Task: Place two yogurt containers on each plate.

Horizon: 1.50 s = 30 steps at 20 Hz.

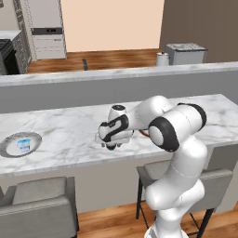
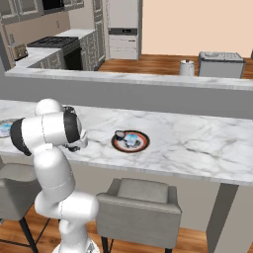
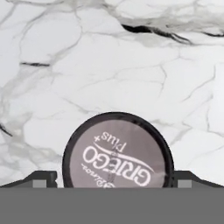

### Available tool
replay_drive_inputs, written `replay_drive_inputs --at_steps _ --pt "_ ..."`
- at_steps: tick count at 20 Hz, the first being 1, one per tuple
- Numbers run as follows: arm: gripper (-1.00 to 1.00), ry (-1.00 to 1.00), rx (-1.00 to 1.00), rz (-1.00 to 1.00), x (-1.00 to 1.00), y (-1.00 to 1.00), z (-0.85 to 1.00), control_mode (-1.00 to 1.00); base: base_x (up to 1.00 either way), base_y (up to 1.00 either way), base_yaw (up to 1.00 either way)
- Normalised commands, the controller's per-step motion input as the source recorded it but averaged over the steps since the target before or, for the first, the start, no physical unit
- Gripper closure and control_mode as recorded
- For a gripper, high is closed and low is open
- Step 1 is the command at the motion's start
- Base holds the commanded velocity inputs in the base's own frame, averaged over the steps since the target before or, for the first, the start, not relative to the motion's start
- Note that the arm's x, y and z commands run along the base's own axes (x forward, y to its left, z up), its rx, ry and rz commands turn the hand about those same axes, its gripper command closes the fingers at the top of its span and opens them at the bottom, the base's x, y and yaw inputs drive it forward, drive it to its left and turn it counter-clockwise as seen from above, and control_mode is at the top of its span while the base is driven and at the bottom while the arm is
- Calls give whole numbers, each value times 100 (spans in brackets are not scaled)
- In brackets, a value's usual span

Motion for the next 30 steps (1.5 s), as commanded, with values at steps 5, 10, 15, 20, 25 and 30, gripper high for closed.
replay_drive_inputs --at_steps 5,10,15,20,25,30 --pt "-100 0 0 0 0 0 -14 -100 0 0 0" --pt "100 0 0 0 0 2 -7 -100 0 0 0" --pt "100 -1 0 0 -1 0 7 -100 0 0 0" --pt "100 -4 0 0 -14 -13 60 -100 0 0 0" --pt "100 -1 0 0 -59 -40 60 -100 0 0 0" --pt "100 0 0 0 -16 -15 31 -100 0 0 0"
